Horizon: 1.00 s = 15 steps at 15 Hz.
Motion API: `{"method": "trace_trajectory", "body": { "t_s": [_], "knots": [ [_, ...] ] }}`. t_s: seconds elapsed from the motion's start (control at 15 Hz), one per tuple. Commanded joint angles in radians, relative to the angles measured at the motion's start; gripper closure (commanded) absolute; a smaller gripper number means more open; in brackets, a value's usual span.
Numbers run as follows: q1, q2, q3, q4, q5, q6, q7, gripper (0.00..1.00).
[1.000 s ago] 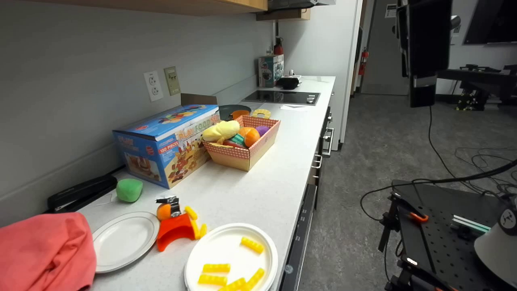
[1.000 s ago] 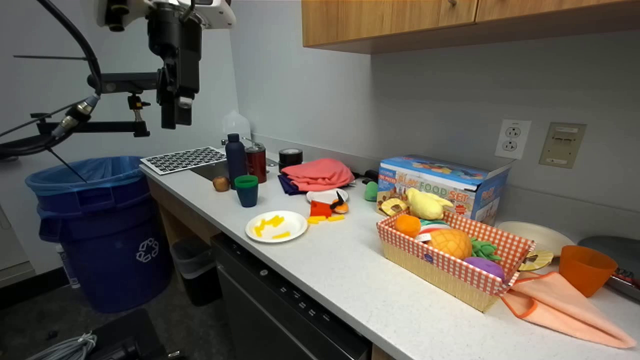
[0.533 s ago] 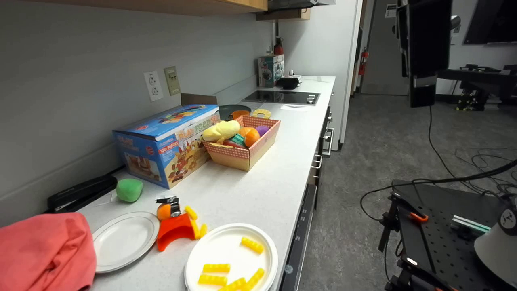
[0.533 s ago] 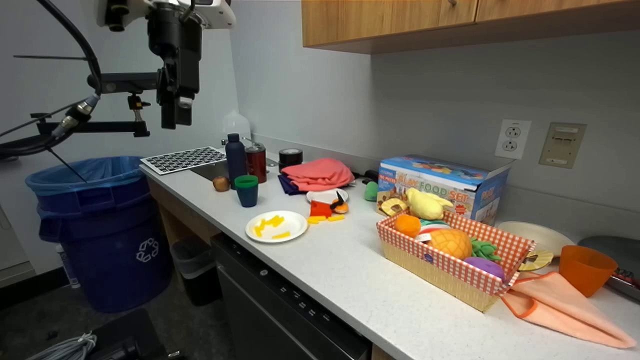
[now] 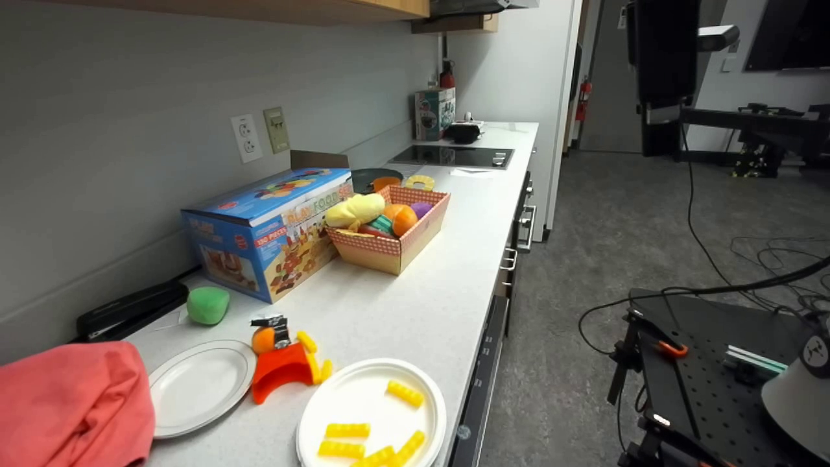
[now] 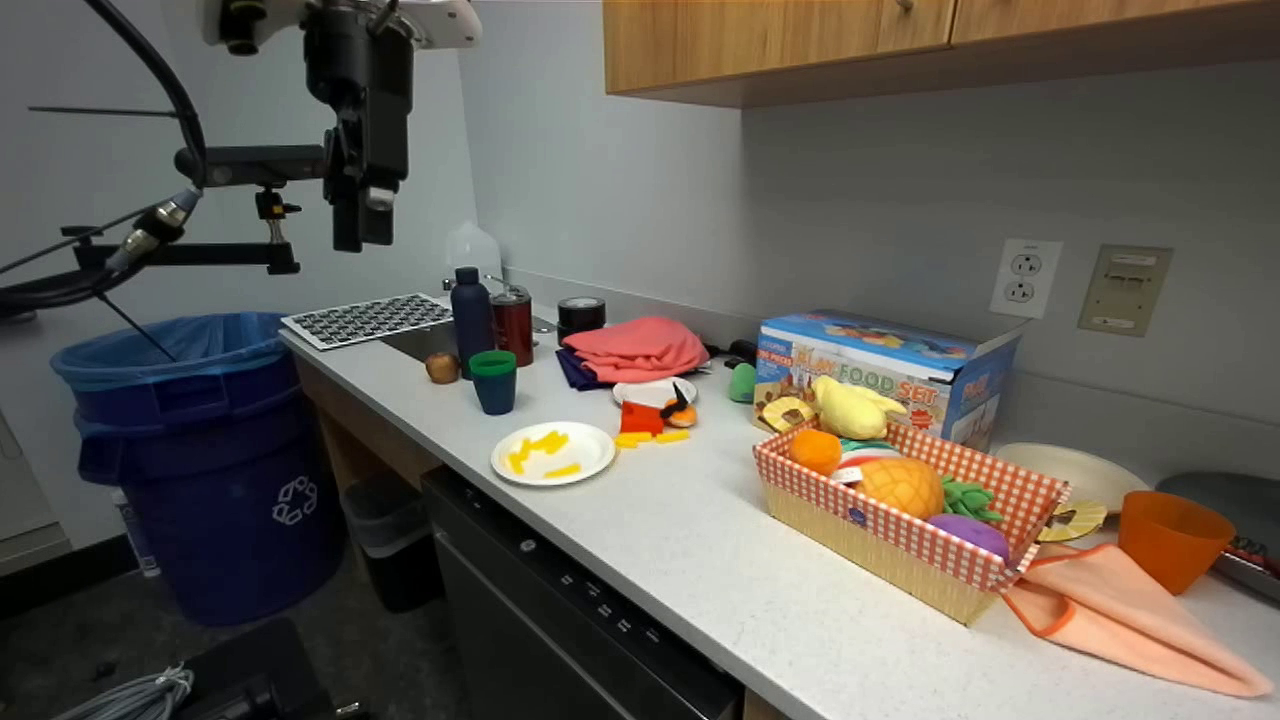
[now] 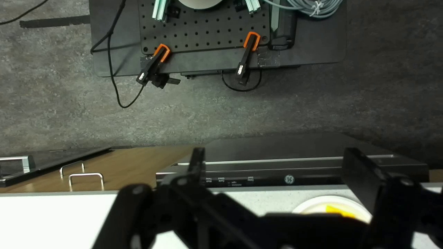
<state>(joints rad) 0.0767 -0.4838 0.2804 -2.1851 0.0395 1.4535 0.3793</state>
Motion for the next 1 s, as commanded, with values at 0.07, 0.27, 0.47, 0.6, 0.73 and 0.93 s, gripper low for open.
{"method": "trace_trajectory", "body": {
  "t_s": [0.07,0.27,0.47,0.6,0.73,0.93],
  "knots": [
    [-0.037,-0.044,-0.085,0.077,-0.053,0.022,0.004,0.0],
    [-0.028,-0.03,-0.091,0.071,-0.048,0.012,-0.001,0.0],
    [-0.042,-0.044,-0.078,0.086,-0.107,0.03,0.017,0.0],
    [-0.051,-0.045,-0.062,0.1,-0.198,0.062,0.037,0.0],
    [-0.06,-0.043,-0.062,0.11,-0.276,0.111,0.063,0.0],
    [-0.074,-0.039,-0.065,0.13,-0.347,0.163,0.114,0.0]
  ]
}}
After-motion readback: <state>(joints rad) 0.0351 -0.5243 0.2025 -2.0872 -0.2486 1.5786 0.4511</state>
